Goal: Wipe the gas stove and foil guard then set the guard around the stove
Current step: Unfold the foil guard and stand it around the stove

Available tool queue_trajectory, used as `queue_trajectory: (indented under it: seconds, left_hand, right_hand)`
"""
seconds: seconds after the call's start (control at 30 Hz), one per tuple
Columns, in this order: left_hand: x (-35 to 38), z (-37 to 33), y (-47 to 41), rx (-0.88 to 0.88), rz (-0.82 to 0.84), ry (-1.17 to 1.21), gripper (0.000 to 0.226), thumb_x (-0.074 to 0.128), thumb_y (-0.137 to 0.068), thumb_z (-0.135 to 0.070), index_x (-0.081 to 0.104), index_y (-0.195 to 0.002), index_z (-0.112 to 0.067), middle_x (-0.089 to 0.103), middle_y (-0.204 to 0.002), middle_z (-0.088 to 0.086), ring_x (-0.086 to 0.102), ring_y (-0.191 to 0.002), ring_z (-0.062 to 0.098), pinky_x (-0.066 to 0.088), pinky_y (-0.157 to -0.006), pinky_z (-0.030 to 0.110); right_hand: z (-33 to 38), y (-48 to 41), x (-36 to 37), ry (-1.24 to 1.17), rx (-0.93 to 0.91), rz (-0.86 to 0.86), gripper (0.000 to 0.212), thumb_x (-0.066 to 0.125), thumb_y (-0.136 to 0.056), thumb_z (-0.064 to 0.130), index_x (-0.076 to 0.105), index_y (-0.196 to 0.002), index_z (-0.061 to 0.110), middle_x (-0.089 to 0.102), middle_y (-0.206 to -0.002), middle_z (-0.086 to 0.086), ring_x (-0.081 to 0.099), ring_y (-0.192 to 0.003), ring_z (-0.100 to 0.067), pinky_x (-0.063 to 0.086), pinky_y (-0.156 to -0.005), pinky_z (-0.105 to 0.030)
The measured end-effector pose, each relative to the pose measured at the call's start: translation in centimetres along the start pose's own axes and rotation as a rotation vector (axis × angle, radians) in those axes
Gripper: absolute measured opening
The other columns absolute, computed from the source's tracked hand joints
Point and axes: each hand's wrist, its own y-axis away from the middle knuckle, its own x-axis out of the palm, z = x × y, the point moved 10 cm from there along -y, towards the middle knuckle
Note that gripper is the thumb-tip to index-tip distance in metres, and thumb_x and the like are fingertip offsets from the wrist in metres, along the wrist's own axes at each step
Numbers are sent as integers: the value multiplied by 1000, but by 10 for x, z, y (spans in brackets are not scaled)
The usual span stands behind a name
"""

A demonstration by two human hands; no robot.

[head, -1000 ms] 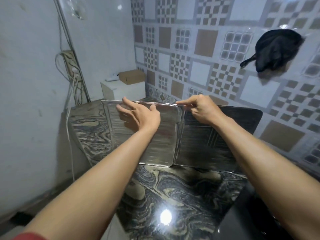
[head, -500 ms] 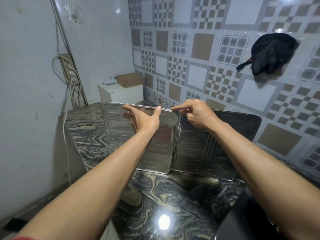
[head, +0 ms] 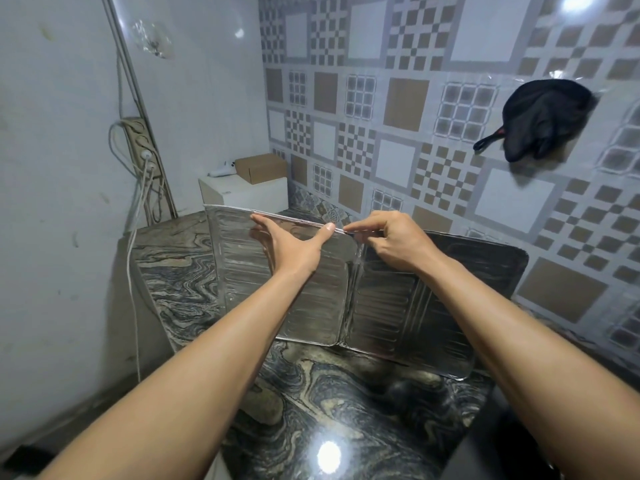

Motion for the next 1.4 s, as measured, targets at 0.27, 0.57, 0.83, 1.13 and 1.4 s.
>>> queue_trajectory:
  seconds: [0.27, 0.57, 0.83, 1.13, 1.4]
  left_hand:
    - [10, -1, -1, 34, 92, -70, 153, 83, -61, -61, -35, -148, -16, -29, -161, 16, -20, -150, 27, -1, -120, 46]
    - [17, -29, -14, 57, 143, 15, 155, 93, -59, -38, -35, -147, -28, -13, -166, 11, 2, -153, 34, 15, -122, 52]
    - [19, -30, -8, 31, 125, 21, 150, 91, -64, -32, -32, -149, -17, -26, -162, 8, -12, -152, 25, 3, -123, 44]
    - [33, -26, 8, -2, 170, -96, 158, 92, -57, -45, -33, -148, -11, -34, -158, 16, -27, -148, 24, -3, -120, 39]
    - [15, -26, 4, -155, 98, 94, 100, 52, -83, -3, -17, -155, -16, 8, -166, 13, 35, -142, 38, 33, -115, 47]
  right_hand:
    - [1, -5, 5, -25, 15, 52, 32, 57, -94, 6, 77, -104, 28, 70, -98, 13, 65, -99, -9, 52, -93, -29]
    - [5, -11, -8, -1, 11, -2, 48, 46, -88, -8, 77, -107, 23, 72, -99, 3, 62, -94, -11, 49, -82, -24]
    - [13, -5, -16, 35, -33, -33, 43, 50, -86, -6, 76, -109, 20, 63, -83, 14, 56, -79, 0, 44, -70, -19]
    - [0, -8, -8, 34, 27, 6, 48, 44, -84, -9, 75, -107, 20, 73, -112, 0, 64, -108, -15, 51, -98, -35]
    - [-4, -8, -14, 159, -103, -89, 44, 51, -83, -2, 71, -116, 19, 70, -99, 2, 47, -99, -21, 43, -88, -41]
